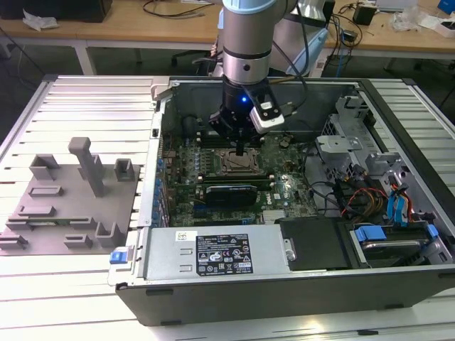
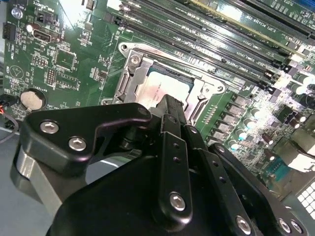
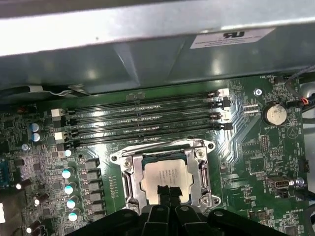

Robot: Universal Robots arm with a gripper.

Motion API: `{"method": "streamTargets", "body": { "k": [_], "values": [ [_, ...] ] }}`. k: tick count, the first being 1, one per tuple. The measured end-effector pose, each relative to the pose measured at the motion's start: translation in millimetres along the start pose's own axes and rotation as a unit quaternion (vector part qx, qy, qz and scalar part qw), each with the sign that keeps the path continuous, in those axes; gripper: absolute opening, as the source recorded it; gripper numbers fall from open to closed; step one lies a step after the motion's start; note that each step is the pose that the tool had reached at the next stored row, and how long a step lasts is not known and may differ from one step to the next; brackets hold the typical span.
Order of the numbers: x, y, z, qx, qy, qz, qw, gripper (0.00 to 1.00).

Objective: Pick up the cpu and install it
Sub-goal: 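Install the second cpu locking lever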

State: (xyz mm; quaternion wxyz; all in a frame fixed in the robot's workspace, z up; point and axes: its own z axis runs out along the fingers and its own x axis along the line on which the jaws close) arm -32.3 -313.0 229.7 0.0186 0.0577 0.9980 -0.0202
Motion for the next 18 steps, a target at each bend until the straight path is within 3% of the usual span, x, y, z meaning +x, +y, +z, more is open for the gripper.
{"method": "streamTargets", "body": {
  "k": [10, 18],
  "values": [
    [0.0, 0.0, -0.1, -0.0013, -0.0012, -0.033, 0.9995, 0.11],
    [-0.8, -0.9, -19.3, -0.0013, -0.0013, -0.033, 0.9995, 0.11]
  ]
}}
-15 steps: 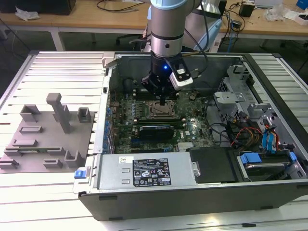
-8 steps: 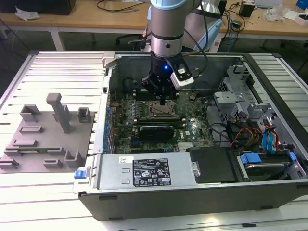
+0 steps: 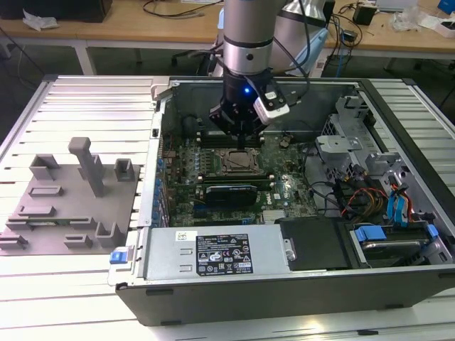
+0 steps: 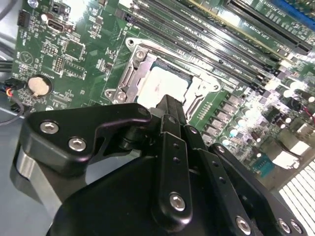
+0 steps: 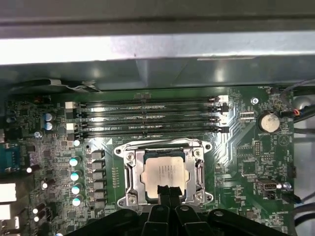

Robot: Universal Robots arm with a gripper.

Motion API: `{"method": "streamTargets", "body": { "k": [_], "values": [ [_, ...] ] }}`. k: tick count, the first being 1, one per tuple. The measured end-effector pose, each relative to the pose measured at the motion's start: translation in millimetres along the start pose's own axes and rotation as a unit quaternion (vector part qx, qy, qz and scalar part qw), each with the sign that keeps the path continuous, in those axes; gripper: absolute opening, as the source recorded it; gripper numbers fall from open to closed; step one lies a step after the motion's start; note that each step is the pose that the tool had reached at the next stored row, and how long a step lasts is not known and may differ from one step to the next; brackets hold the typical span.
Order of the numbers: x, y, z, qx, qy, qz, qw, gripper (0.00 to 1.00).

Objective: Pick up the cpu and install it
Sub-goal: 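Install the second cpu locking lever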

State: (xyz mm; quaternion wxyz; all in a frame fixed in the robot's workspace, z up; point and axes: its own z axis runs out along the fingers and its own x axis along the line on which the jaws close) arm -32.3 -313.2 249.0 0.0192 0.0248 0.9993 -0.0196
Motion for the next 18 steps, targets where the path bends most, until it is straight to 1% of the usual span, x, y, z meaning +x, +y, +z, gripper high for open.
{"method": "streamTargets", "body": {
  "k": [5, 9, 11, 14, 16, 18],
  "values": [
    [-0.4, -0.4, -10.2, 0.0, 0.0, 0.0, 1.0, 0.11],
    [-0.4, -0.5, -10.8, 0.0, 0.0, 0.0, 1.0, 0.11],
    [-0.4, -1.6, -10.9, 0.0001, 0.0, 0.0, 1.0, 0.11],
    [-0.2, -5.5, -10.7, 0.0001, 0.0, 0.0, 1.0, 0.11],
    [-0.3, -9.5, -10.5, 0.0001, 0.0, 0.0, 1.0, 0.11],
    [-0.5, -14.8, -10.3, 0.0001, 0.0, 0.0, 1.0, 0.11]
  ]
}}
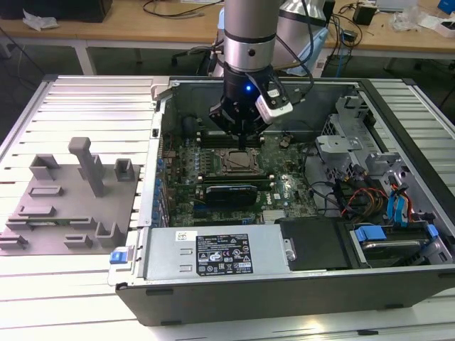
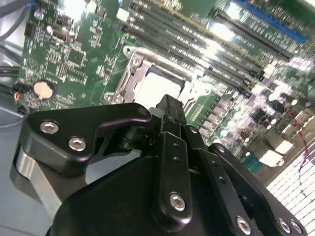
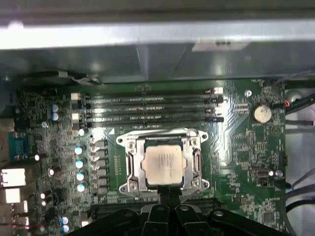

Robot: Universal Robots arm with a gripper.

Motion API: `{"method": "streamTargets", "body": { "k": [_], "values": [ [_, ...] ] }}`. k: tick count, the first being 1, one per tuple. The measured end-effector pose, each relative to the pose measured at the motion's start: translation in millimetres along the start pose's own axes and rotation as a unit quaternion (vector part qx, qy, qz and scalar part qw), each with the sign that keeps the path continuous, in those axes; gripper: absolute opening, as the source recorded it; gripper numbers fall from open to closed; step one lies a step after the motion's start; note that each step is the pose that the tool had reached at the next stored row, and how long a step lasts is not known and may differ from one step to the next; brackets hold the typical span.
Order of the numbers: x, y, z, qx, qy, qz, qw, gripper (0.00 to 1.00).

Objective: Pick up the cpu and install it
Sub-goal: 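Install the second cpu locking lever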

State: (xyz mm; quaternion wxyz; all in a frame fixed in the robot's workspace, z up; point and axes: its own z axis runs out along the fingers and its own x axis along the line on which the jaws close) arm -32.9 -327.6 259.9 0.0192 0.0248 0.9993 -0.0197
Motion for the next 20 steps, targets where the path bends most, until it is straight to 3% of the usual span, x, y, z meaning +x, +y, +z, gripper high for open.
{"method": "streamTargets", "body": {
  "k": [6, 11, 15, 20],
  "values": [
    [-1.0, -20.6, 2.6, -0.0002, -0.0001, -0.003, 1.0, 0.11],
    [1.3, -22.6, 15.8, -0.0026, -0.0016, -0.042, 0.9991, 0.11],
    [19.3, -23.2, 24.1, -0.0028, -0.0016, -0.044, 0.999, 0.11],
    [26.9, -23.1, 34.6, -0.0026, -0.0014, -0.039, 0.9992, 0.11]
  ]
}}
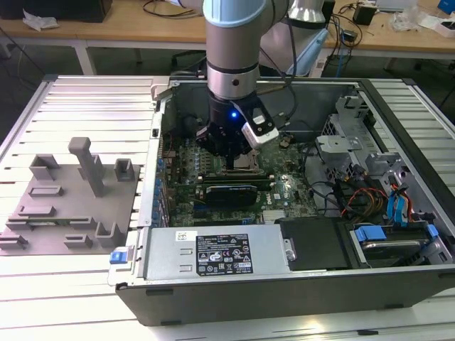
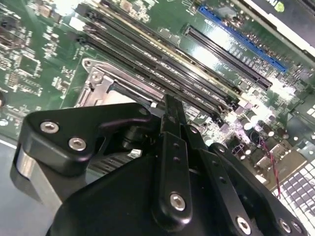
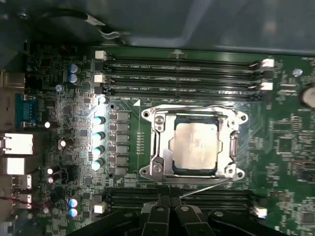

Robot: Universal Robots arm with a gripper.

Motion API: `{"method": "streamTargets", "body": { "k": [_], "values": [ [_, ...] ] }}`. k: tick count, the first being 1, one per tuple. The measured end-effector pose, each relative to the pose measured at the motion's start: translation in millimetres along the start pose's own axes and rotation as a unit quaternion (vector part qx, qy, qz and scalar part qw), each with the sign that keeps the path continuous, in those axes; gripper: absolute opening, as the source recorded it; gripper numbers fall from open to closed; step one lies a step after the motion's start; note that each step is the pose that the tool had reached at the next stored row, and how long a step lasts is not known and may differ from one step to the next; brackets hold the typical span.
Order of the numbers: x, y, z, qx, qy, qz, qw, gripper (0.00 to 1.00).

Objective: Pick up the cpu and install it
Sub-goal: 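Install the second cpu locking lever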

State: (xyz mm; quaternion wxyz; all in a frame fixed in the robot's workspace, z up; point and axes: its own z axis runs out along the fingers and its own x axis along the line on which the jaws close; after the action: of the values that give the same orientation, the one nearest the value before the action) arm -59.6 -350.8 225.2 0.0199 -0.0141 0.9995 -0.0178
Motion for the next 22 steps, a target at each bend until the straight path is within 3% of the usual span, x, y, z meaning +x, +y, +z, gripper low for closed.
{"method": "streamTargets", "body": {
  "k": [4, 7, 11, 16, 18, 22],
  "values": [
    [1.4, -0.6, 0.9, -0.0021, -0.0009, 0.0, 1.0, 0.11],
    [3.6, -1.3, 1.6, -0.0099, -0.0042, 0.001, 0.9999, 0.11],
    [5.4, -3.3, 3.2, -0.0137, -0.005, 0.002, 0.9999, 0.11],
    [5.8, -9.7, 3.4, -0.0142, -0.005, 0.003, 0.9999, 0.11],
    [8.4, -10.0, 4.4, -0.0219, -0.0057, 0.004, 0.9997, 0.11],
    [15.1, -9.6, 11.3, -0.0234, -0.0057, 0.006, 0.9997, 0.11]
  ]
}}
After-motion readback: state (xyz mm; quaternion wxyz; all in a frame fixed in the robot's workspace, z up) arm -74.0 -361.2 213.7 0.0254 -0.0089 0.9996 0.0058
